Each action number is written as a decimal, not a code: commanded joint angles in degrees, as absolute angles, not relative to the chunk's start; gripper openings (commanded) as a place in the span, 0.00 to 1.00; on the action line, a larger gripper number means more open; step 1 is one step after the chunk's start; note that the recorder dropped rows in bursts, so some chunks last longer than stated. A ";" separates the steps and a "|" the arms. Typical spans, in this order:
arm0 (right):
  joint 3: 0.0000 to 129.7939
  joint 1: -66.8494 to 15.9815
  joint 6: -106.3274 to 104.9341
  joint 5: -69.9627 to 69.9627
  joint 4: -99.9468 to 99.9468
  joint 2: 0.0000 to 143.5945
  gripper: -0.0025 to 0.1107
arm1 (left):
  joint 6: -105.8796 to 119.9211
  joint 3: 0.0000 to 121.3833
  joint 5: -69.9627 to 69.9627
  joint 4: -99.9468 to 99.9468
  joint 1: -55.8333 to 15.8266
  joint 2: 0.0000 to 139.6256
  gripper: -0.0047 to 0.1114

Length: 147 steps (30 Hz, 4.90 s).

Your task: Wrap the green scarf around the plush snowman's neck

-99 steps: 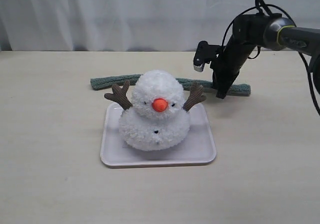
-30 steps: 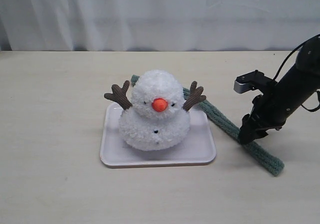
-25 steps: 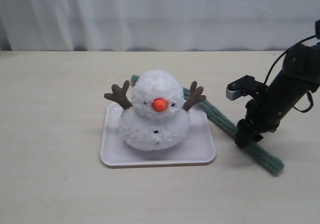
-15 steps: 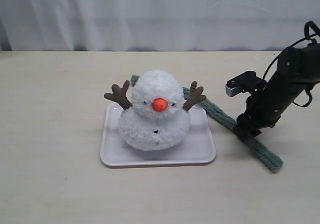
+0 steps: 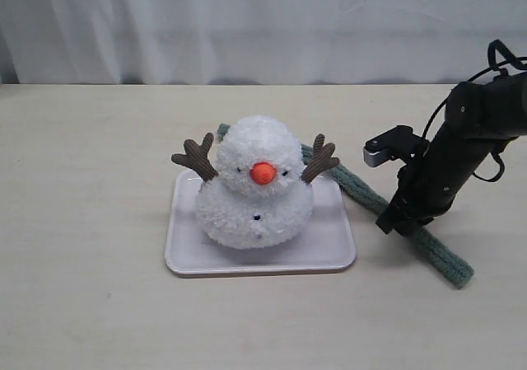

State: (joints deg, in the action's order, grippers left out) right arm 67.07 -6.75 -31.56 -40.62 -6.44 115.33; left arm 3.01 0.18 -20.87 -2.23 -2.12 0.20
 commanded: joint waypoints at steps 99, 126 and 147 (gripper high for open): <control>79.93 -47.74 -5.68 -37.91 41.11 94.48 0.06 | 2.81 0.00 -20.29 -2.27 -2.09 0.00 0.04; 79.93 -39.60 3.15 -17.93 38.41 97.81 0.06 | 2.81 0.00 -20.29 -2.27 -2.09 0.00 0.04; 79.82 -35.98 -1.75 -33.82 42.90 99.57 0.06 | 2.81 0.00 -20.29 -2.27 -2.09 0.00 0.04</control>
State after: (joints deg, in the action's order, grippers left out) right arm 79.78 -36.17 -0.37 -30.10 40.26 99.22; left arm 3.01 0.18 -20.87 -2.23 -2.12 0.20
